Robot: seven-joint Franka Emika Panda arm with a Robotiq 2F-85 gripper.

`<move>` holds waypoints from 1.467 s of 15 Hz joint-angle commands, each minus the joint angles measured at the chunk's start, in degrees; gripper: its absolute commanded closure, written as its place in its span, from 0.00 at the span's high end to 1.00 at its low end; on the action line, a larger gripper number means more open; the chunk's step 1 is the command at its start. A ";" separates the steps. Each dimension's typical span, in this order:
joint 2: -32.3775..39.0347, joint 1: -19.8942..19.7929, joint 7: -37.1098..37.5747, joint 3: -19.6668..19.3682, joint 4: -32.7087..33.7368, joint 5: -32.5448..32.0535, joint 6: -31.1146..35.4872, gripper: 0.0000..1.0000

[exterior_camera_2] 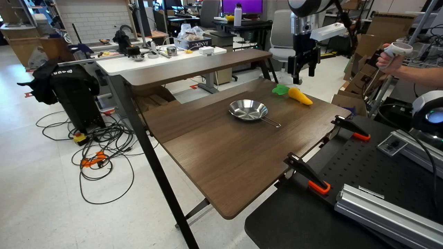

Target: Put the carrot plushie into the pan

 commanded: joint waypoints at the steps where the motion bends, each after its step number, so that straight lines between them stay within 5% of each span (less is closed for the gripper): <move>1: 5.34 -0.14 -0.49 0.46 4.92 -0.53 -0.32 1.00; 7: 11.18 0.64 0.11 0.33 8.99 -1.04 -0.40 1.00; 8: 11.87 0.75 0.27 0.31 9.45 -1.02 -0.11 0.75; 10: 12.91 0.93 0.08 0.33 10.36 -1.19 -0.20 0.68; 18: 11.40 2.70 0.62 0.30 9.65 -2.25 -0.07 0.05; 22: 9.18 5.01 0.98 0.87 8.24 -3.15 -0.12 0.03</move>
